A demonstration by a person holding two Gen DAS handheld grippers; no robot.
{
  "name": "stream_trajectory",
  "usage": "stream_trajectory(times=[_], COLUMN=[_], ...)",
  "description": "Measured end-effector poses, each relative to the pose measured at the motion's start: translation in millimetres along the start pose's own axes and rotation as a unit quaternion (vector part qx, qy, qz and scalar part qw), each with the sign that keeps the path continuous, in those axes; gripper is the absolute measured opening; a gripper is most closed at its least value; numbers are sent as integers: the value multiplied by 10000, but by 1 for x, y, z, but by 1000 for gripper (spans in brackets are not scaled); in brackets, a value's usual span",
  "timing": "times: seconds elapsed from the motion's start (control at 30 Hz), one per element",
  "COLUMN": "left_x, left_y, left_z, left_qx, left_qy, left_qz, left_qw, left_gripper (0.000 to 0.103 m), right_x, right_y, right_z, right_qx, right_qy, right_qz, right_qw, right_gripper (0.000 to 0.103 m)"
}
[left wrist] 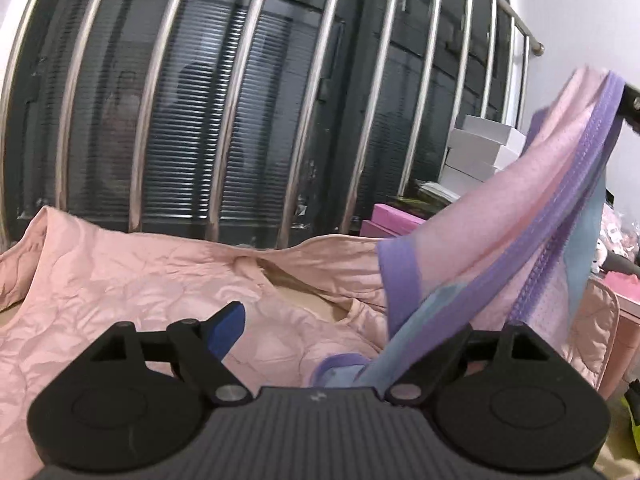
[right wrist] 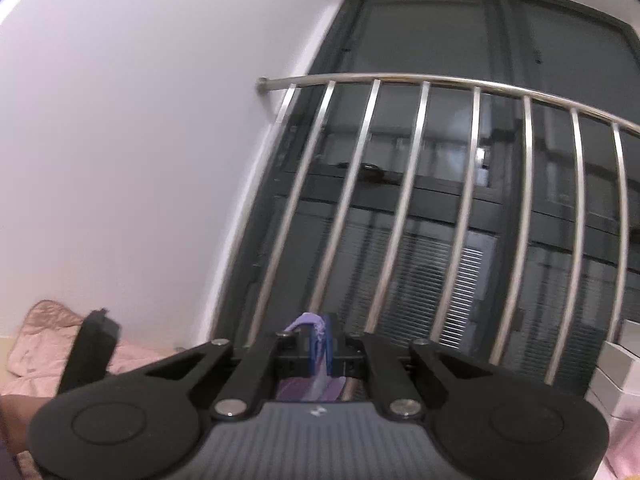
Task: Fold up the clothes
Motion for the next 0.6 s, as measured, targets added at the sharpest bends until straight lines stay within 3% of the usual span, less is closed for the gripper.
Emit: stream_trajectory(times=[0.17, 0.27, 0.37, 0.43, 0.6], left_x=[-1, 0, 4, 7, 16], left_y=[10, 18, 27, 25, 25], left_z=[5, 8, 14, 17, 15], left_qx=[-252, -399, -670, -558, 268], left_qy=[47, 25, -99, -197, -243], left_qz=[154, 397, 787, 733, 690], left_qw=[9996, 9984, 9946, 9956, 9970], left_gripper=[84, 82, 69, 58, 56], right_x=[-11, -12, -9, -7, -13], right_y=[-16, -23, -26, -27, -22], right_z=[-10, -9, -5, -4, -13], right_qx=[-651, -773, -818, -824, -686], right_qy=[197, 175, 81, 57, 322], right_qz=[-134, -234, -293, -306, -200], right_qw=[9976, 9966, 9962, 9961, 9969], right_gripper=[4, 4, 4, 4, 4])
Point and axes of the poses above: each gripper's, at about its wrist camera, not at the fingertips, and z roughly against the way its jaws point, y to its left, x to its top, the point moved 3 cm from there along -z, roughly the way its jaws point
